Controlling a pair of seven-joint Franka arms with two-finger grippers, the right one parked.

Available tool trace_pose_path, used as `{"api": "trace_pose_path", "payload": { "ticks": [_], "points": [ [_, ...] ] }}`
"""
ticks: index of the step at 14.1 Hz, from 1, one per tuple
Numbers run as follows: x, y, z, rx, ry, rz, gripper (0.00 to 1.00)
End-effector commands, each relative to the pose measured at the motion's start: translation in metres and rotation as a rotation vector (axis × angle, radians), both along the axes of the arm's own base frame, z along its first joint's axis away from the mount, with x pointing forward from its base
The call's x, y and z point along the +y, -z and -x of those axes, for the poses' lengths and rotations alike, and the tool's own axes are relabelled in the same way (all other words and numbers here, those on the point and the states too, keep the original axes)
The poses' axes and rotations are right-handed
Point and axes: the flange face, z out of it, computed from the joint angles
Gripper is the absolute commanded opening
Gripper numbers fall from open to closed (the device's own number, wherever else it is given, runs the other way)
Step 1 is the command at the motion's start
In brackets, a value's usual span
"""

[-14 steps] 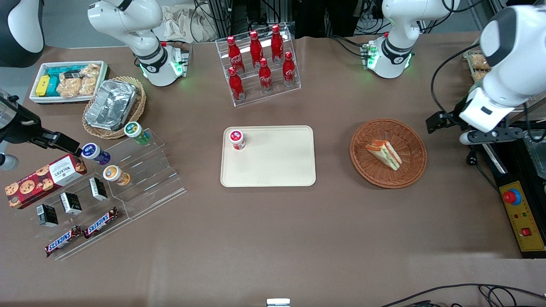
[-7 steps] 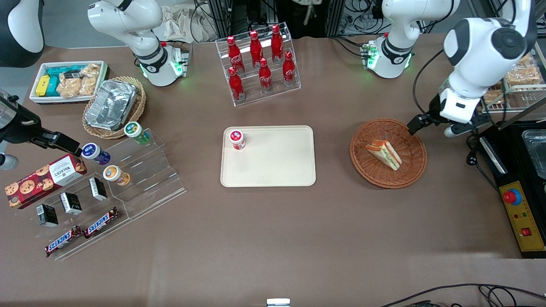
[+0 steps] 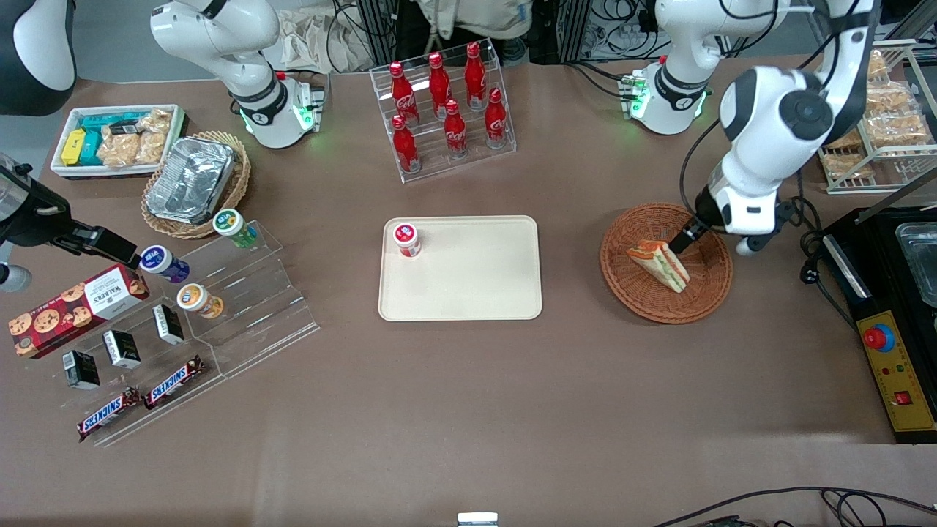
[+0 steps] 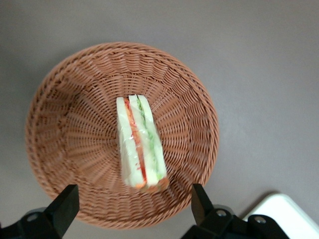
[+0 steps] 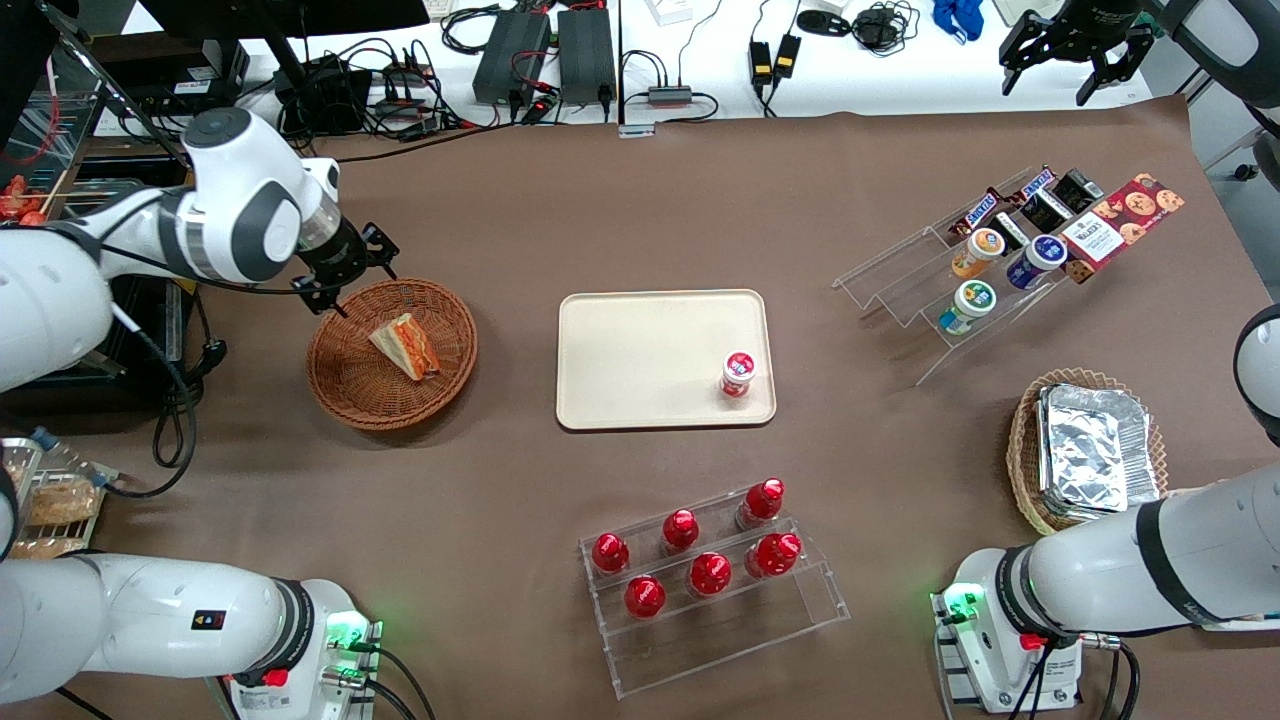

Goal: Place sandwich from basket to tray
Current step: 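Lower the left gripper and close it on the sandwich wedge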

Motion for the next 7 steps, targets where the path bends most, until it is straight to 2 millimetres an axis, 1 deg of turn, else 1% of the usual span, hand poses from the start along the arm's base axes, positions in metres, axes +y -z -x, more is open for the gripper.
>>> {"api": "trace_pose_path", "payload": {
  "ticks": [1, 2, 3, 5, 7],
  "points": [
    [-0.011, 0.028, -0.007, 0.009, -0.073, -0.002, 1.0],
    [-0.014, 0.036, -0.006, 0.025, -0.079, -0.003, 1.0],
    [-0.015, 0.041, -0.006, 0.033, -0.095, -0.004, 1.0],
    [-0.026, 0.051, -0.003, 0.046, -0.107, -0.006, 1.0],
    [-0.033, 0.063, -0.004, 0.032, -0.132, -0.002, 1.0]
  ]
}}
